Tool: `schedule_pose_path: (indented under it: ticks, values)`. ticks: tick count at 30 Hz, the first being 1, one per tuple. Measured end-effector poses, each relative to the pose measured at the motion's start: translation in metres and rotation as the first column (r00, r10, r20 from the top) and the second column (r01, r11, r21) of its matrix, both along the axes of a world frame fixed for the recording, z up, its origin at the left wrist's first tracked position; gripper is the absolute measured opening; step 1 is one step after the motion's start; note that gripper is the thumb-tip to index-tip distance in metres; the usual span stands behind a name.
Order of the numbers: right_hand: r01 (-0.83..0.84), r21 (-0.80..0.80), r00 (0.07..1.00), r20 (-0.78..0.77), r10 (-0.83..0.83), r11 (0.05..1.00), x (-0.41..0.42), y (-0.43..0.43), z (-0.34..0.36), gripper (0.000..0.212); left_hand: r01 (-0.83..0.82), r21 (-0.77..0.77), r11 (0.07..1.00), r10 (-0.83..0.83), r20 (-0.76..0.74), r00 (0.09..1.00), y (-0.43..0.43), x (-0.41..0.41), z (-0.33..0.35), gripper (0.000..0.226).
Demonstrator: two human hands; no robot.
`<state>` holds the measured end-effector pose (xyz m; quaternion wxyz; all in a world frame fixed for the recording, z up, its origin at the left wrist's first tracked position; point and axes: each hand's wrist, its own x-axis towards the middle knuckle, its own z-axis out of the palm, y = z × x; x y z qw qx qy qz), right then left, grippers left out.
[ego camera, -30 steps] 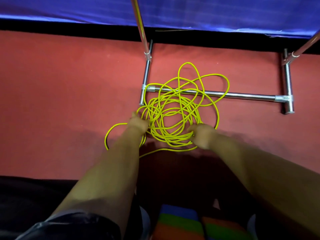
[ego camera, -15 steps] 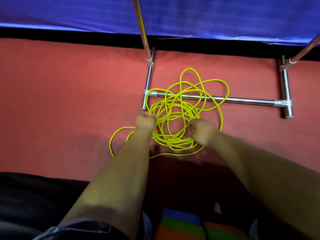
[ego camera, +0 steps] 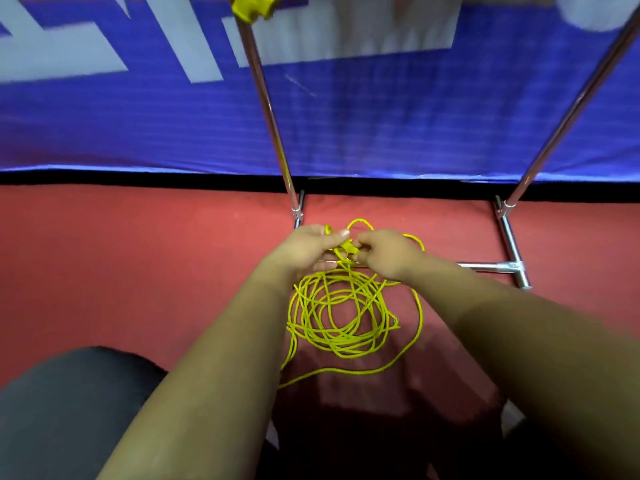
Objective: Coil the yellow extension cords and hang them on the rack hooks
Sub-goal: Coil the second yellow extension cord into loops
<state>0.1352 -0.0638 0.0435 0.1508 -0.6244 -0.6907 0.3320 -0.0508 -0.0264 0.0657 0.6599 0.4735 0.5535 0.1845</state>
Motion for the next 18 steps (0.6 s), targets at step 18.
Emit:
schedule_pose_path:
  ticks: [18]
  values:
    - [0.272,-0.228,0.762,-0.542,-0.354,0.935,0.073,-0.029,0.184,0.009,-0.265,0.167,0.950,0.175,0.418,0.892,0.008,0.050,0.215,0.013]
